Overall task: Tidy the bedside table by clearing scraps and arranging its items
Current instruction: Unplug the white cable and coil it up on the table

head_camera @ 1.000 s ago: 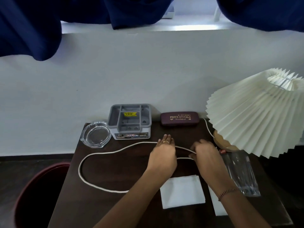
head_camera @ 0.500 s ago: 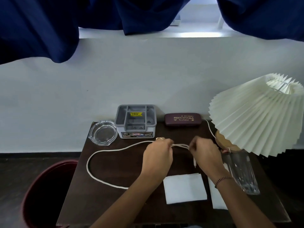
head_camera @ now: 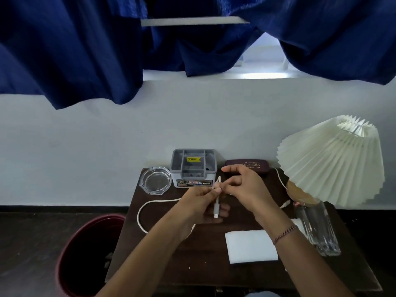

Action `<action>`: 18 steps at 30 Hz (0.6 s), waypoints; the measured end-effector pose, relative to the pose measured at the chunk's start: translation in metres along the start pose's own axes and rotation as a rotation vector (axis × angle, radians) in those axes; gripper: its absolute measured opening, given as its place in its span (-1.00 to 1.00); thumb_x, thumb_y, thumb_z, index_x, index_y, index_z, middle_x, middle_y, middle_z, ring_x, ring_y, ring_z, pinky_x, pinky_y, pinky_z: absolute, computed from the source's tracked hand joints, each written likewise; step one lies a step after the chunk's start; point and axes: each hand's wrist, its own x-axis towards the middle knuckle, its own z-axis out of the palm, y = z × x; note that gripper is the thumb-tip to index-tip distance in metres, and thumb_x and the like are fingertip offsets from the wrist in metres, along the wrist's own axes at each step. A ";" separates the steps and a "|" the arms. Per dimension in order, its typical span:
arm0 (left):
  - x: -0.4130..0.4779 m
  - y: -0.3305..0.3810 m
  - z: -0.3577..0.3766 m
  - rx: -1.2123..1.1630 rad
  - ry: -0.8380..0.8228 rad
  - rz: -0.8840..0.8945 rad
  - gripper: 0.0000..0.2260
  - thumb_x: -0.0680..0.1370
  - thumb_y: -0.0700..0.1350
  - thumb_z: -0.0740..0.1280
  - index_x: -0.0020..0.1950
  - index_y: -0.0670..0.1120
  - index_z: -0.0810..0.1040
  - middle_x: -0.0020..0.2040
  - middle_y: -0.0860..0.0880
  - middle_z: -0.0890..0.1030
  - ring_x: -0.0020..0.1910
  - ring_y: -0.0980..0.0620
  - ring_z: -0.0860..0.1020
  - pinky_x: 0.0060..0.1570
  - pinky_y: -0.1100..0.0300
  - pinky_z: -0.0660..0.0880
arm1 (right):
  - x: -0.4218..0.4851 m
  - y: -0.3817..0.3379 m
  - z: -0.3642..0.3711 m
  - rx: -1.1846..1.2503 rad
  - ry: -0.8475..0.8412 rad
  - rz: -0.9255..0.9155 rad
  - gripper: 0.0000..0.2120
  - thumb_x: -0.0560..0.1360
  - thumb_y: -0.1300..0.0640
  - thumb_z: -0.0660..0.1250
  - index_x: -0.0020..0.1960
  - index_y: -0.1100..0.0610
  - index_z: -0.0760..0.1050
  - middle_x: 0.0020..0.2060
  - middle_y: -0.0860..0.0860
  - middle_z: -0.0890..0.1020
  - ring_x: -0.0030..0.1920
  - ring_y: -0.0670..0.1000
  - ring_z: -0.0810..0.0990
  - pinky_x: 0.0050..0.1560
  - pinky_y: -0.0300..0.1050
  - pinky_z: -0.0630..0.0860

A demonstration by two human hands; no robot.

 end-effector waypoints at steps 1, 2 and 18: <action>-0.008 0.003 -0.004 0.016 -0.011 0.008 -0.78 0.60 -0.12 0.19 0.08 -0.21 0.54 -0.35 -0.07 0.62 -0.42 0.11 0.61 -0.20 0.16 0.61 | -0.003 -0.004 0.003 0.006 -0.021 -0.018 -0.71 0.37 0.11 0.48 0.03 -0.02 0.48 -0.29 -0.03 0.70 -0.23 -0.16 0.65 -0.22 -0.41 0.44; -0.016 0.006 -0.009 0.034 -0.018 0.016 -0.79 0.60 -0.14 0.20 0.07 -0.23 0.54 -0.39 -0.05 0.61 -0.45 0.12 0.59 -0.20 0.16 0.61 | -0.005 -0.008 0.004 0.021 -0.052 -0.034 -0.75 0.40 0.11 0.45 0.05 0.01 0.50 -0.32 -0.05 0.69 -0.25 -0.17 0.65 -0.21 -0.41 0.46; -0.102 0.048 -0.013 -0.487 0.056 0.177 -0.72 0.51 -0.34 -0.04 -0.26 -0.16 0.39 -0.55 -0.01 0.37 -0.65 0.11 0.30 -0.44 0.21 0.35 | -0.076 -0.014 0.095 0.077 -0.196 -0.132 -0.78 0.57 0.30 0.16 0.16 0.08 0.35 0.01 0.07 0.61 -0.11 -0.21 0.57 0.11 -0.31 0.45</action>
